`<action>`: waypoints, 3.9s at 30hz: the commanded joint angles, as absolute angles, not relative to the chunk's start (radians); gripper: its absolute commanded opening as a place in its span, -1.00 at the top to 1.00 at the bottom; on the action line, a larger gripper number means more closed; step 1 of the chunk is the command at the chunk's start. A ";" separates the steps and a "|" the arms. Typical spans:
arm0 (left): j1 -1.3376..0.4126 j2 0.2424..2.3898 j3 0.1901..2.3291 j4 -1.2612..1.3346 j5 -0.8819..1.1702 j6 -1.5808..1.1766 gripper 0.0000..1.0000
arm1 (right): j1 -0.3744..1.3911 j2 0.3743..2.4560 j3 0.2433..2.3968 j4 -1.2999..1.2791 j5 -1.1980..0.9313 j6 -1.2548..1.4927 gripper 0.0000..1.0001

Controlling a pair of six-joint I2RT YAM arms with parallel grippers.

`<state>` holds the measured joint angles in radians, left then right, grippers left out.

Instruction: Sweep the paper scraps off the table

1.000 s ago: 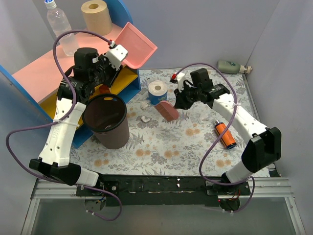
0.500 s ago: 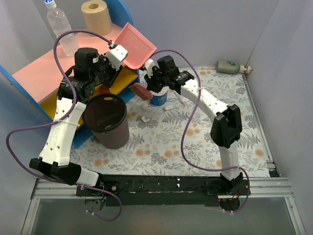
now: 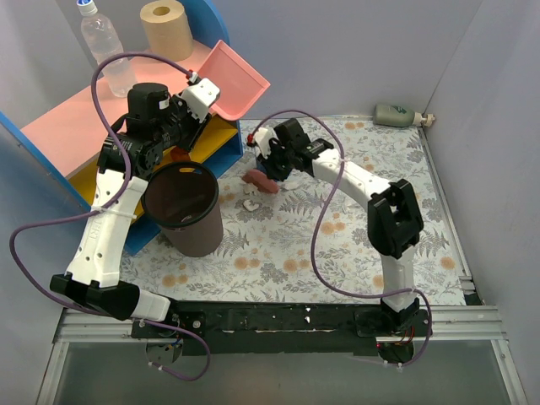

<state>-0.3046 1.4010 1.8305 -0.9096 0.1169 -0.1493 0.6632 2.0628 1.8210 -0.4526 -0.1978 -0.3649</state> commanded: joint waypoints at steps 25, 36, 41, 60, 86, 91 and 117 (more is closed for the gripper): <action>-0.308 1.359 1.818 -0.899 0.164 -0.175 1.00 | 0.672 1.917 1.773 -0.379 -0.537 0.043 0.97; -0.321 1.365 1.818 -0.899 0.158 -0.153 1.00 | 0.652 1.933 1.681 -0.423 -0.347 0.146 0.97; -0.334 1.393 1.818 -0.902 0.210 -0.150 1.00 | 0.546 1.775 1.415 -0.442 -0.324 0.132 0.97; -0.626 1.509 1.648 -1.118 0.244 -0.176 1.00 | 0.239 1.146 1.197 -0.663 -0.461 -0.264 0.97; -0.761 1.743 1.338 -1.077 0.146 -0.285 1.00 | 0.218 1.445 1.387 -0.428 -0.396 -0.192 0.97; -0.764 1.747 1.284 -0.959 0.219 -0.299 0.58 | 0.221 1.407 1.347 -0.434 -0.384 -0.198 0.97; -0.765 1.597 1.005 -0.663 0.281 -0.307 0.27 | 0.285 1.506 1.399 -0.474 -0.419 -0.386 0.97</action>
